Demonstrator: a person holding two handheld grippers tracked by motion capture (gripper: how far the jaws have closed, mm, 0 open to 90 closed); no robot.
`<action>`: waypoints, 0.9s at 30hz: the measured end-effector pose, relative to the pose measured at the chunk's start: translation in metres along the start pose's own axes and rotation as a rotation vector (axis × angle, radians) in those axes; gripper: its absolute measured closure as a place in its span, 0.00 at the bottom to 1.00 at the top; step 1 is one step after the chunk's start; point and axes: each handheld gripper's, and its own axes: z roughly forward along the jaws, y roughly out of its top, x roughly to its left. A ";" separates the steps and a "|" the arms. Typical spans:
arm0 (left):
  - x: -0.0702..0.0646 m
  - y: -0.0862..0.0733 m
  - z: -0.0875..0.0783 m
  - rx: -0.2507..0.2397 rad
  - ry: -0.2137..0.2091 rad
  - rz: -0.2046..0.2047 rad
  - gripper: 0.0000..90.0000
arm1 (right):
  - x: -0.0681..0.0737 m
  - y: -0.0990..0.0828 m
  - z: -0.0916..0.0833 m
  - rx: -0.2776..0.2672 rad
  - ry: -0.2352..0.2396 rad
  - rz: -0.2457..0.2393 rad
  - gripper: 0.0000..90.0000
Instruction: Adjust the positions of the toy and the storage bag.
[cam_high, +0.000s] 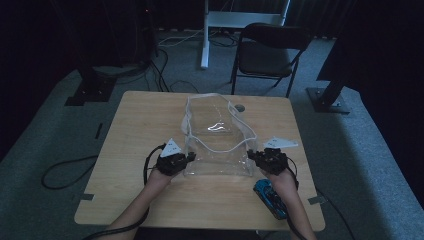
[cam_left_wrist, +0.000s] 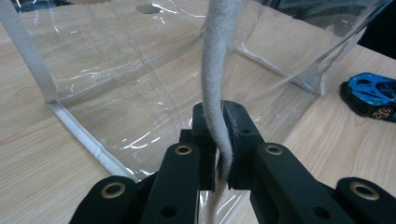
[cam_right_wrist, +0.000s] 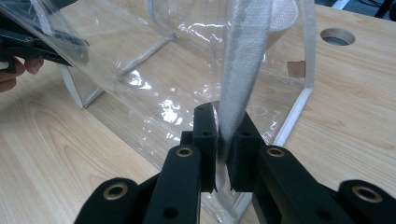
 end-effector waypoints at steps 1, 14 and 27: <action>-0.001 0.001 0.002 0.001 -0.003 -0.003 0.94 | -0.001 -0.001 -0.001 -0.002 -0.004 0.004 0.93; -0.018 0.017 0.032 0.005 -0.051 0.015 0.94 | -0.024 -0.018 -0.027 -0.023 -0.051 0.054 0.92; -0.026 0.021 0.042 0.016 -0.089 0.025 0.94 | -0.034 -0.027 -0.040 -0.019 -0.078 0.074 0.92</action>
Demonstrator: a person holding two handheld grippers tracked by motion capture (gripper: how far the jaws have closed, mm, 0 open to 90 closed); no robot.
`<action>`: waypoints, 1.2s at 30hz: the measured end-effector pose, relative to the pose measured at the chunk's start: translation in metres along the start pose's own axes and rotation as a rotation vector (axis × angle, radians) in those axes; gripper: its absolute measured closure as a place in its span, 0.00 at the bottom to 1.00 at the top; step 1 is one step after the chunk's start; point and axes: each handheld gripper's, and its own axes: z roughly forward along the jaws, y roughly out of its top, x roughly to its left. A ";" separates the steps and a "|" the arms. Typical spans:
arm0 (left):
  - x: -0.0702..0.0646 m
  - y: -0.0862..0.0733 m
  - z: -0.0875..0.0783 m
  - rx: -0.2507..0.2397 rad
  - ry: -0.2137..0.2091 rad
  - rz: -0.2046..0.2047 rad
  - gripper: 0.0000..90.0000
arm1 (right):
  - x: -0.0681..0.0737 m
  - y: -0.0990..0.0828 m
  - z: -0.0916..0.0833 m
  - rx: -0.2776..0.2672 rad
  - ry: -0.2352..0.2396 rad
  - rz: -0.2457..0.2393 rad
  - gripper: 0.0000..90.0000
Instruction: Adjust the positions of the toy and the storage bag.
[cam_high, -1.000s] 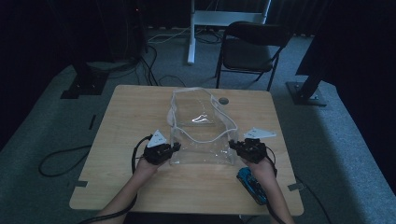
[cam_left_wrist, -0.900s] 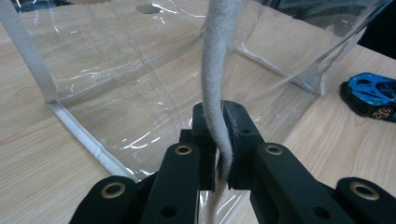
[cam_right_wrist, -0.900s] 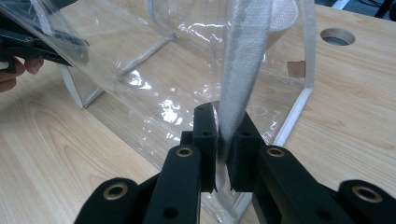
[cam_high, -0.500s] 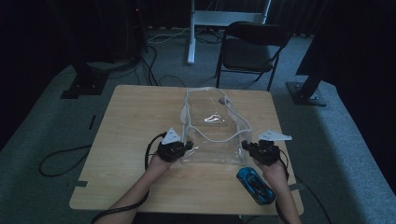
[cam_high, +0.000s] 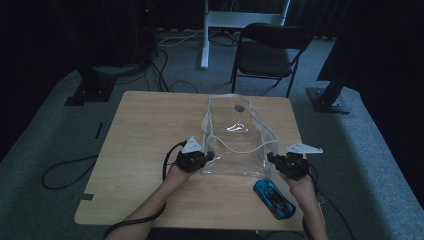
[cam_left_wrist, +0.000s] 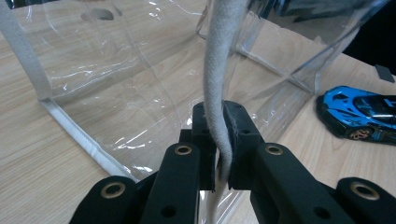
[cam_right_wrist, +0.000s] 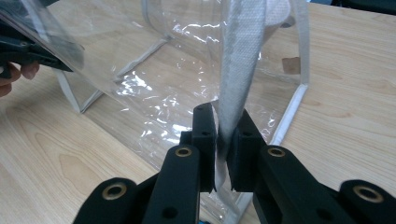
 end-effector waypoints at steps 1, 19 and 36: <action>-0.001 0.000 0.000 0.000 0.000 0.001 0.94 | -0.001 -0.001 -0.001 -0.002 0.003 0.007 0.92; -0.003 0.006 -0.008 0.004 -0.030 0.009 0.51 | 0.004 -0.001 -0.004 -0.032 0.099 0.073 0.16; 0.006 0.003 -0.024 0.041 -0.079 -0.018 0.00 | 0.013 -0.012 -0.009 -0.059 0.043 -0.004 0.16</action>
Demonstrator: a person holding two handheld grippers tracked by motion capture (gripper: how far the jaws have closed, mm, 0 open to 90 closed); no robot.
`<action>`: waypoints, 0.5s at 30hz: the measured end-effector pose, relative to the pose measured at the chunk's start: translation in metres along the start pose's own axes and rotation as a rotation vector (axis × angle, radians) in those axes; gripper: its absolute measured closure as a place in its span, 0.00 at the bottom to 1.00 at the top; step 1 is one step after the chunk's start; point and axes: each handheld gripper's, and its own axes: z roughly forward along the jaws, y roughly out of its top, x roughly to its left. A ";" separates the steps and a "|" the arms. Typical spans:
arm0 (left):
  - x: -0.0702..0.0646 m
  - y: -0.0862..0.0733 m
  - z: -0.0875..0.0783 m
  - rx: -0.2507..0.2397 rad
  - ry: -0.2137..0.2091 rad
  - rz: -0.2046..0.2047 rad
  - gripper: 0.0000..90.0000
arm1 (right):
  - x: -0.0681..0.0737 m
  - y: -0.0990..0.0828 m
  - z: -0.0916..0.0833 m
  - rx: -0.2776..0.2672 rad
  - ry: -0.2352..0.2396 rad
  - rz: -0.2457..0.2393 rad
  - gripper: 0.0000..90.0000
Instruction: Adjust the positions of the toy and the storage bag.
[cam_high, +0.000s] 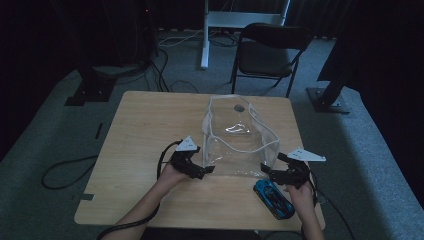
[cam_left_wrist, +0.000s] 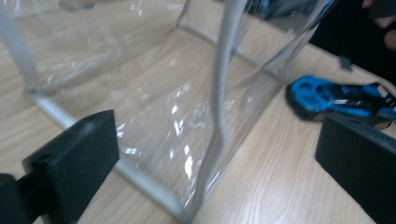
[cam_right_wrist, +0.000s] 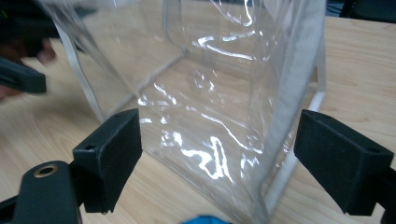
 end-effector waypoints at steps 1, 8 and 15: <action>0.000 -0.001 -0.002 -0.001 0.013 0.000 0.00 | 0.000 -0.002 0.000 0.007 0.013 0.003 0.16; 0.001 -0.004 -0.014 0.011 0.103 0.018 0.00 | 0.006 -0.016 -0.006 0.030 0.001 -0.020 0.15; 0.001 -0.010 -0.030 0.028 0.117 0.034 0.00 | 0.012 -0.025 -0.013 0.045 0.027 0.009 0.15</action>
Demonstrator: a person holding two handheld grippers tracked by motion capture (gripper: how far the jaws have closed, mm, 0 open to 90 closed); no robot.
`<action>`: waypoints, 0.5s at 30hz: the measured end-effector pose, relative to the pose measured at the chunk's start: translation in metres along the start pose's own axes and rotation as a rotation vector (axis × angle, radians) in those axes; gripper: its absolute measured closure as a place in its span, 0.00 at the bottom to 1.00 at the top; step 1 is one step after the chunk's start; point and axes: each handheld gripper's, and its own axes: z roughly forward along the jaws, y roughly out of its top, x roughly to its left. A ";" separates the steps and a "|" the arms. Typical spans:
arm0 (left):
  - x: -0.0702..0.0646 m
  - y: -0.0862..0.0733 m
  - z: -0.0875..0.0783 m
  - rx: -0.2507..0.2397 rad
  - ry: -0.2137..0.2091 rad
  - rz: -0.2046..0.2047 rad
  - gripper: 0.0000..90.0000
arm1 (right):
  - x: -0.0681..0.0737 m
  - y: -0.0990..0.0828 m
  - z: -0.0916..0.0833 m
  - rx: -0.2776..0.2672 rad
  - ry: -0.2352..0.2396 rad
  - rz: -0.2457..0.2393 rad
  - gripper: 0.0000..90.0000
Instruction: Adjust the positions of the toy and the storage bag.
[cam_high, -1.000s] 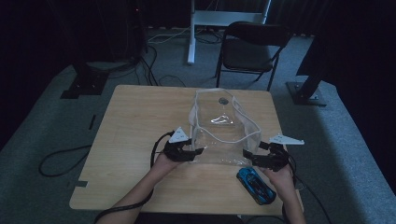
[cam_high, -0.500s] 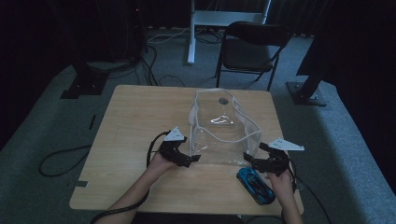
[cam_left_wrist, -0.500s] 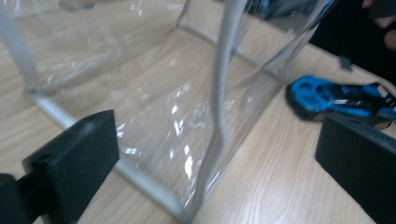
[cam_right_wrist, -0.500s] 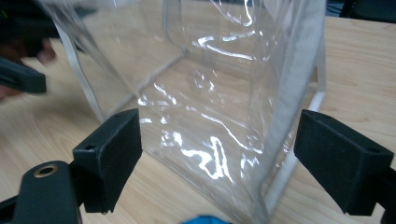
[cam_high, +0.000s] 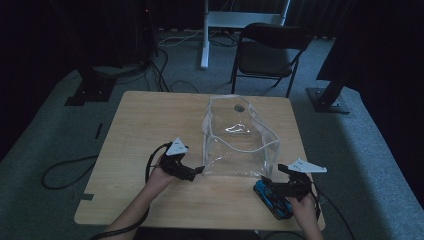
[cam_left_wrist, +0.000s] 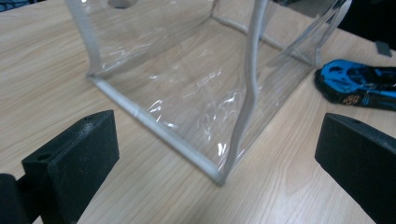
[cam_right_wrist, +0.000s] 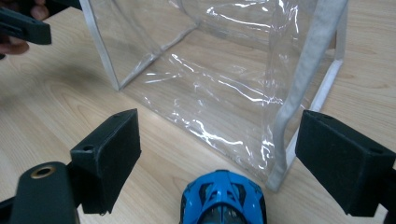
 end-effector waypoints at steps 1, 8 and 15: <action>0.001 -0.001 -0.002 0.005 0.001 -0.002 0.00 | 0.000 -0.001 0.000 0.005 0.012 0.008 0.14; 0.007 -0.015 -0.018 0.024 0.024 -0.016 0.00 | 0.004 -0.007 -0.007 0.011 0.009 0.020 0.14; 0.018 -0.037 -0.034 0.058 0.070 -0.050 0.00 | 0.002 -0.010 -0.009 0.011 -0.001 0.024 0.14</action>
